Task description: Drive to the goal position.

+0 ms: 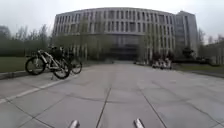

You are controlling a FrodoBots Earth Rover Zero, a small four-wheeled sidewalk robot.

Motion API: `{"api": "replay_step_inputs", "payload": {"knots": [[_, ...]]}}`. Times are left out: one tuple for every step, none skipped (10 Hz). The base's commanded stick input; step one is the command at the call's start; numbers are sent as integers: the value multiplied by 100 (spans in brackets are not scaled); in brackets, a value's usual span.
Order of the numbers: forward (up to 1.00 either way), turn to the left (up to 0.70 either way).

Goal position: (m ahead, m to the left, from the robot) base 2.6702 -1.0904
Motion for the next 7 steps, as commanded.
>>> {"api": "replay_step_inputs", "payload": {"knots": [[70,0],[70,0],[70,0],[70,0],[70,0],[0,0],[0,0]]}}
